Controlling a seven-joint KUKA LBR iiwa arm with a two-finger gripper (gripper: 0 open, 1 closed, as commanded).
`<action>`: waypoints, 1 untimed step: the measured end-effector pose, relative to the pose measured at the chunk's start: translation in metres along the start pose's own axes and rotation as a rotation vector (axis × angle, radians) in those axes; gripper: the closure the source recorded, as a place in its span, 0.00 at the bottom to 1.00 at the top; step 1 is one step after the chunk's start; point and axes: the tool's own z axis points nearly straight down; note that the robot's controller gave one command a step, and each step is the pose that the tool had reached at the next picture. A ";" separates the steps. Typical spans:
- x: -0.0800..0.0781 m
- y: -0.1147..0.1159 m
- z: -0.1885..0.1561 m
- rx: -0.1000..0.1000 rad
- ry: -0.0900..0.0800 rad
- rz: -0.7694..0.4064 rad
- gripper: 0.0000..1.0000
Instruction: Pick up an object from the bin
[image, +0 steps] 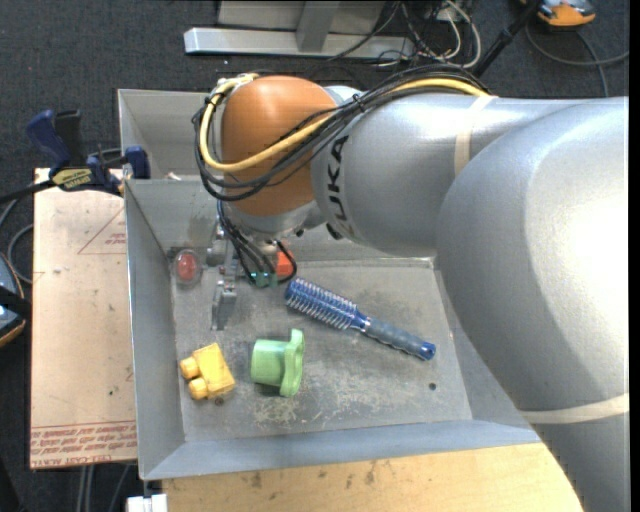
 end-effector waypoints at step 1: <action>0.065 -0.015 0.051 0.001 -0.001 -0.254 0.00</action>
Offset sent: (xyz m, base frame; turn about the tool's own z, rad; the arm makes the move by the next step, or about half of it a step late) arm -0.0631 -0.0154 -0.0479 -0.2541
